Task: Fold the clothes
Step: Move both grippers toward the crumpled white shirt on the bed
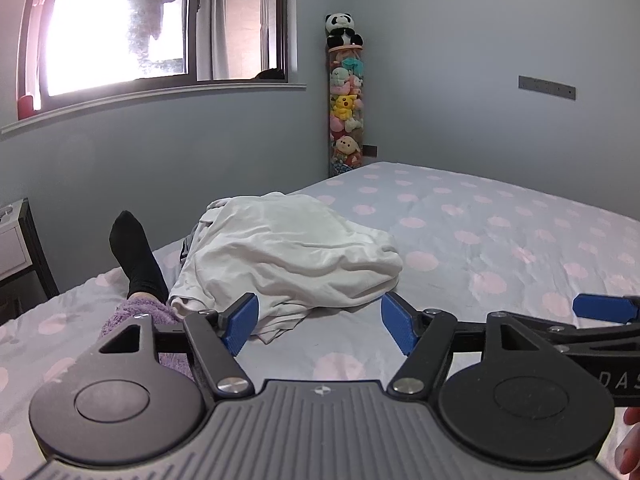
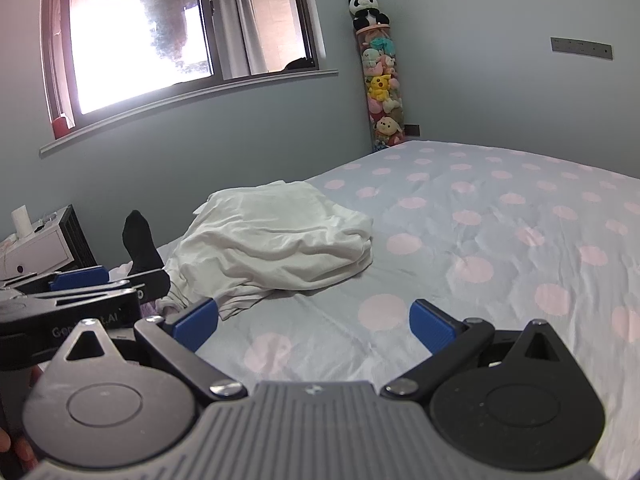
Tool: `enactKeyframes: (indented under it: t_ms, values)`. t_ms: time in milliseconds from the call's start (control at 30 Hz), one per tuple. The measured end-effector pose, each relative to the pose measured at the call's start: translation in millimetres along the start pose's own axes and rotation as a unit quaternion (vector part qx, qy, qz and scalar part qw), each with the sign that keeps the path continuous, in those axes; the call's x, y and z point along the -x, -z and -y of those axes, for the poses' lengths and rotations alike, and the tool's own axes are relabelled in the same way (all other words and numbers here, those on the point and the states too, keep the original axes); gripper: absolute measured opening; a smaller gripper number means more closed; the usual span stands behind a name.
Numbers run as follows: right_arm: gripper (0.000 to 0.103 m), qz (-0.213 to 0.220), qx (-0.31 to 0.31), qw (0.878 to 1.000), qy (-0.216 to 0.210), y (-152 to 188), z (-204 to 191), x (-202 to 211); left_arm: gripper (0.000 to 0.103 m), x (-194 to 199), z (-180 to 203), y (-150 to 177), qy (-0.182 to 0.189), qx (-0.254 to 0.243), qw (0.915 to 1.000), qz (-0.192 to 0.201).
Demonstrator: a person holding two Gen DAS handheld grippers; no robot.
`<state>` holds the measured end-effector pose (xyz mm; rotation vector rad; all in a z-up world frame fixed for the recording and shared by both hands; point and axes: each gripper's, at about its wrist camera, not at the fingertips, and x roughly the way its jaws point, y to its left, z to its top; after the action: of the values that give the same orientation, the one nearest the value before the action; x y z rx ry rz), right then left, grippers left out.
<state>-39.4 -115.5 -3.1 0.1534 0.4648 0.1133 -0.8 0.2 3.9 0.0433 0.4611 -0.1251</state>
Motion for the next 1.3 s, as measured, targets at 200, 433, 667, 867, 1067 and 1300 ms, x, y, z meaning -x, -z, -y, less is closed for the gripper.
enactKeyframes:
  t_ms: [200, 433, 667, 867, 1067, 1300]
  values:
    - [0.102, -0.010, 0.001, 1.000, 0.000, 2.4, -0.6, -3.6, 0.067, -0.9, 1.4, 0.7, 0.000, -0.005, 1.0000, 0.001]
    - [0.102, -0.017, 0.000, 1.000, 0.004, 3.6, -0.4, -10.7, 0.069, -6.6, 4.1, 0.7, 0.000, -0.017, 0.9998, 0.001]
    - [0.102, -0.022, -0.021, 1.000, -0.001, 0.8, 3.9, -22.5, 0.070, -17.7, 1.3, -1.2, -0.001, -0.011, 0.9999, -0.012]
    - [0.102, -0.030, 0.005, 1.000, 0.004, -4.6, 2.9, -37.9, 0.070, -30.5, -4.1, -6.2, 0.005, 0.004, 0.9999, -0.013]
    - [0.102, -0.039, 0.026, 0.999, 0.005, -19.5, 3.3, -64.8, 0.070, -56.3, -13.9, -18.7, 0.015, 0.020, 0.9991, -0.033]
    - [0.102, -0.055, 0.037, 0.998, -0.014, -39.7, 8.4, -116.0, 0.070, -103.2, -22.2, -33.9, 0.024, -0.003, 0.9979, -0.060]
